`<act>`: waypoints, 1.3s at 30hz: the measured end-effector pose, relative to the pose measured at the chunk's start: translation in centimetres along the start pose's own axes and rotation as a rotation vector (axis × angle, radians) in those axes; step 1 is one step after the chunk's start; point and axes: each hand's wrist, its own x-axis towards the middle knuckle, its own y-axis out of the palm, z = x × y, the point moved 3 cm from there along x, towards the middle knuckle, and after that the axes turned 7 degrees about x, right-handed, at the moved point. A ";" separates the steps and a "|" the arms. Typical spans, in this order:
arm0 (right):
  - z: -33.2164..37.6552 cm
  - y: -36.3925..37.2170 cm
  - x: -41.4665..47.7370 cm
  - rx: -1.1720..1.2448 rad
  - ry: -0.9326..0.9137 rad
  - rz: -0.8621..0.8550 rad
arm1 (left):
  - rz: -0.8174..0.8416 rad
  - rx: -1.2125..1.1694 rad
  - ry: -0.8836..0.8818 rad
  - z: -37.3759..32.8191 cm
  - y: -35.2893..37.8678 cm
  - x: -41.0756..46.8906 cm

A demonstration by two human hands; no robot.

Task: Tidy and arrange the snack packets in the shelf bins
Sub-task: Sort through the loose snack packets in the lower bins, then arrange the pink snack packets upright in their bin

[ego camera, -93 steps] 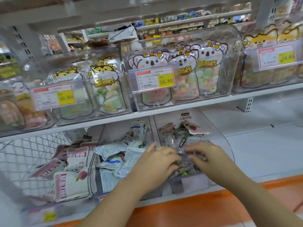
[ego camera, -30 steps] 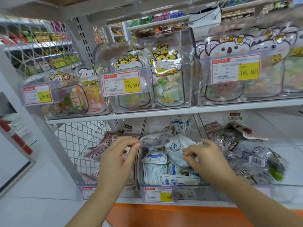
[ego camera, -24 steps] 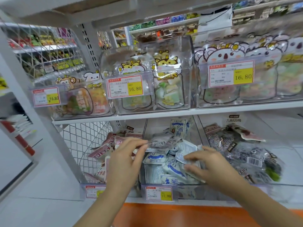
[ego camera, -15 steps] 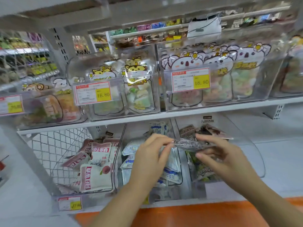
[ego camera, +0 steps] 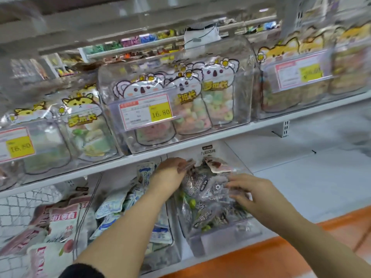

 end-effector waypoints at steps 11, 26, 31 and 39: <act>-0.2 1.7 0.2 -0.019 -0.002 0.206 | 0.119 0.317 -0.099 -0.5 1.9 3.4; 1.3 0.5 3.2 -0.327 0.053 0.001 | -0.440 -0.739 -0.248 0.7 -1.3 -9.4; 0.0 2.3 8.2 -0.357 0.128 0.078 | -0.409 -0.969 -0.374 1.1 -0.8 -11.1; -2.0 4.6 11.9 -0.552 0.229 0.302 | -0.302 -1.103 -0.440 1.4 -0.7 -10.9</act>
